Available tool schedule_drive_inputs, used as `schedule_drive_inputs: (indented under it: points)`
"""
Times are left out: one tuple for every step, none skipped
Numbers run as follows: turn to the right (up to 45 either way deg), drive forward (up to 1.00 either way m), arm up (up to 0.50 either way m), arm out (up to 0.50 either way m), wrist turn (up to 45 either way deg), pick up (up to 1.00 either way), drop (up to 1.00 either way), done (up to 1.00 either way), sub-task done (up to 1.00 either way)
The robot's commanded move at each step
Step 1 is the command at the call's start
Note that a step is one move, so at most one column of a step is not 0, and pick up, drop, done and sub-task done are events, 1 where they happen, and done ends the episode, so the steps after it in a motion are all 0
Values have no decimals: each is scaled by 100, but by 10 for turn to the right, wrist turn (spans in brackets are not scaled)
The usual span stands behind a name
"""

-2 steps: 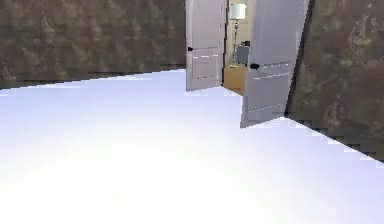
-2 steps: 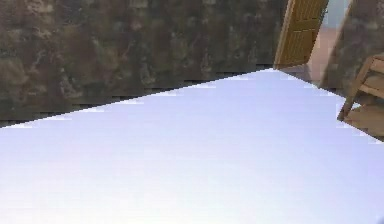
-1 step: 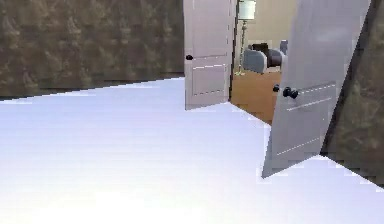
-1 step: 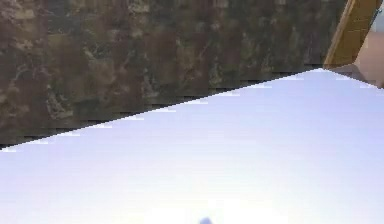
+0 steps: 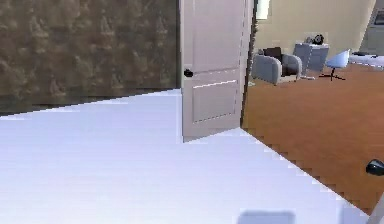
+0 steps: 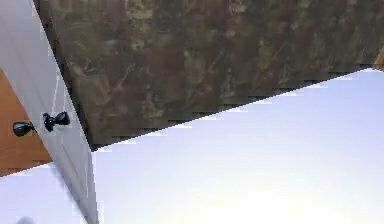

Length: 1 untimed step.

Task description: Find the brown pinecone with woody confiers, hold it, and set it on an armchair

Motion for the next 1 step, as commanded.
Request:
schedule_drive_inputs:
  points:
    - [0,65,0,0,0,0,0,0,0]
